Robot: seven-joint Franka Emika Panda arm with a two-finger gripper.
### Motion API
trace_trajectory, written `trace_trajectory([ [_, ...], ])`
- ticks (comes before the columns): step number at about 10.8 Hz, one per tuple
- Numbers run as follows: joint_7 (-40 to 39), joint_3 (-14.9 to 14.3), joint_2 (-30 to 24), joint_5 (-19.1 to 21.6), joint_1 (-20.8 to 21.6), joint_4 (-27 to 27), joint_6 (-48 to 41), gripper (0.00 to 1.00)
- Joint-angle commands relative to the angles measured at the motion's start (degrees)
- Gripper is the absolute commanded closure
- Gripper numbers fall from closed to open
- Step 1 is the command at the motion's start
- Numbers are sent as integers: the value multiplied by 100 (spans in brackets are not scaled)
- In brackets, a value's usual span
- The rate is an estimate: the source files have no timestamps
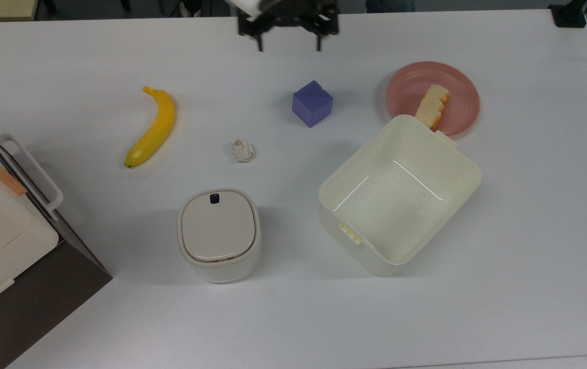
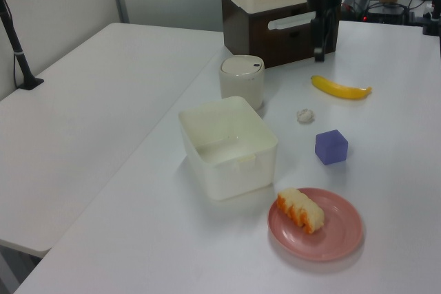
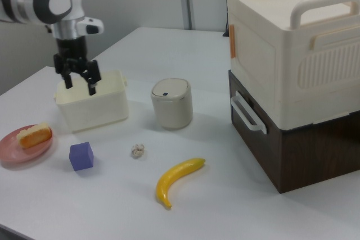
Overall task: Put the bread on the table
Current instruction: 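Move the open gripper over the bread on the pink plate and lower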
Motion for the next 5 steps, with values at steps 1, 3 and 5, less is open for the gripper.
trace_trajectory([
  [1,1163,-46,136,74,991,-365,827,0],
  [3,2277,-46,364,170,1589,-356,1056,0],
  [5,3193,-46,541,215,2134,-461,1538,0],
])
